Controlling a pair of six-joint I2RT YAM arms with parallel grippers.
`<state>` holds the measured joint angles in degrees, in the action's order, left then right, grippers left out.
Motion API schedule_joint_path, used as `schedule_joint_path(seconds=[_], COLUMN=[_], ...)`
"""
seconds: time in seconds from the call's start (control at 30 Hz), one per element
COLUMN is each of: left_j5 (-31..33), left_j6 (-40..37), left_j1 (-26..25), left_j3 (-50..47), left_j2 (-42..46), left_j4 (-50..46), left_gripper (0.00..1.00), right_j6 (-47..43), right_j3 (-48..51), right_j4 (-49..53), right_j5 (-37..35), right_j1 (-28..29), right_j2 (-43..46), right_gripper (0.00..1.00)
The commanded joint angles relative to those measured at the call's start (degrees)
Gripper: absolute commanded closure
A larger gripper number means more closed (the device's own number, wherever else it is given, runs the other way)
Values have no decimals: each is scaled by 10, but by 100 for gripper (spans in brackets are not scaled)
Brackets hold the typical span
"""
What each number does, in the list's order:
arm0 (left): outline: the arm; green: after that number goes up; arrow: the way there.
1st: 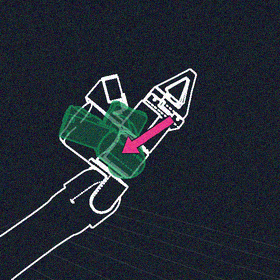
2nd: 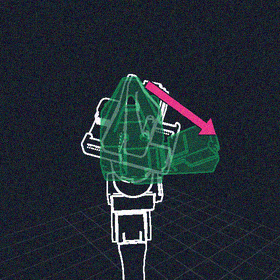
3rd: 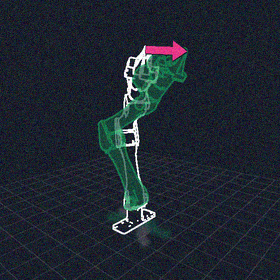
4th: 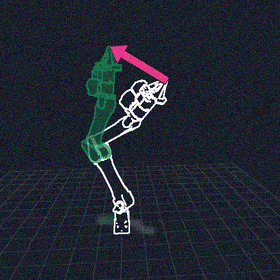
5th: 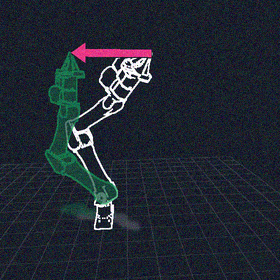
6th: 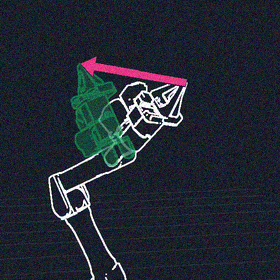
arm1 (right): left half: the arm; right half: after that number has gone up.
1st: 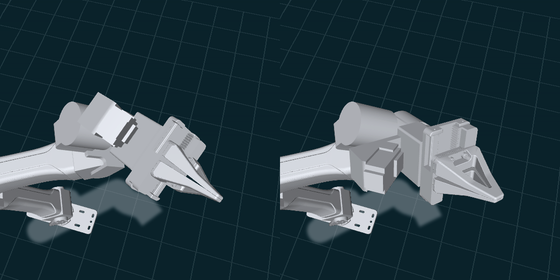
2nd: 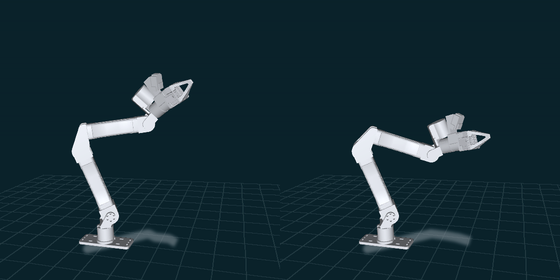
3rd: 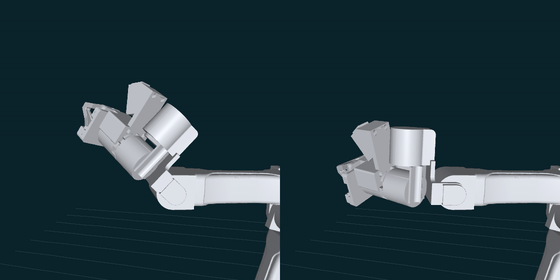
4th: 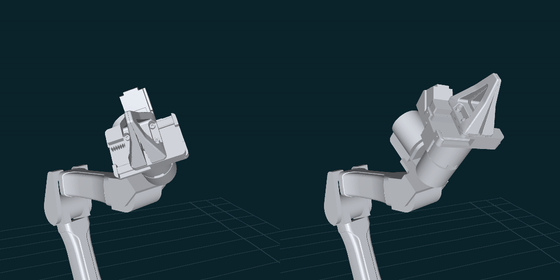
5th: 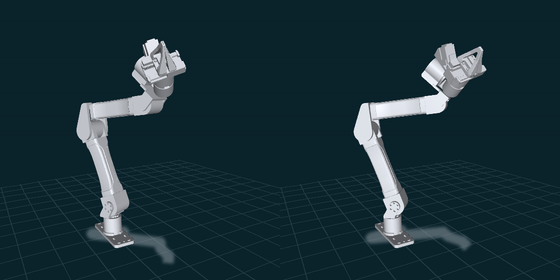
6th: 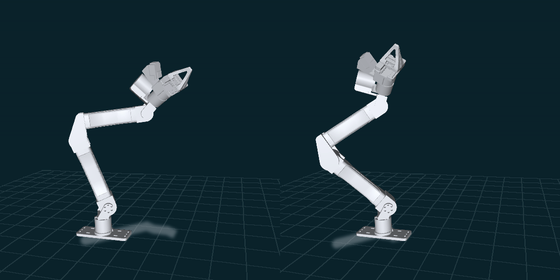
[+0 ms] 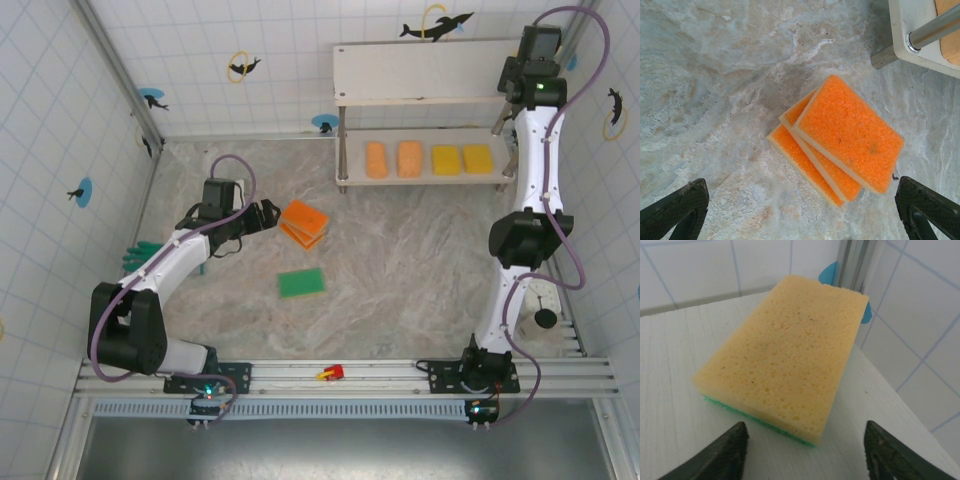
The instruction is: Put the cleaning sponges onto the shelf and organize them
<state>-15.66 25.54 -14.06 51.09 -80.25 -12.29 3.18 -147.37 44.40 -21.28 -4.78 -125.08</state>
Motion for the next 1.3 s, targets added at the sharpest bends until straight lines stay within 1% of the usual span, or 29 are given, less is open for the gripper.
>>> schedule_joint_path(seconds=[0.0, 0.17, 0.27, 0.4, 0.53, 0.6, 0.77, 1.0, 1.27], left_j5=[2, 5, 6, 8, 10, 10, 10, 9, 8], left_j6=[-4, -4, -4, -5, -6, -6, -6, -6, -6], left_j1=[4, 4, 4, 5, 4, 5, 4, 4, 4], left_j3=[-7, -11, -12, -11, -13, -13, -12, -13, -15], left_j2=[5, 10, 10, 10, 11, 11, 9, 11, 13], left_j4=[6, 6, 5, 4, 4, 3, 3, 4, 4], left_gripper=[3, 3, 3, 3, 3, 3, 3, 3, 3], right_j6=[-8, -3, 1, 3, 8, 9, 9, 9, 2], right_j3=[-20, -20, -20, -20, -20, -18, -16, 52, 81], right_j4=[7, 5, 5, 0, -2, -4, -10, -50, -42], right_j5=[16, 27, 33, 44, 48, 50, 58, 76, 117], right_j1=[-4, -6, -8, -10, -12, -13, -15, -21, -27], right_j2=[25, 24, 24, 23, 22, 22, 27, 73, 116], right_gripper=[43, 49, 56, 69, 73, 78, 94, 100, 100])
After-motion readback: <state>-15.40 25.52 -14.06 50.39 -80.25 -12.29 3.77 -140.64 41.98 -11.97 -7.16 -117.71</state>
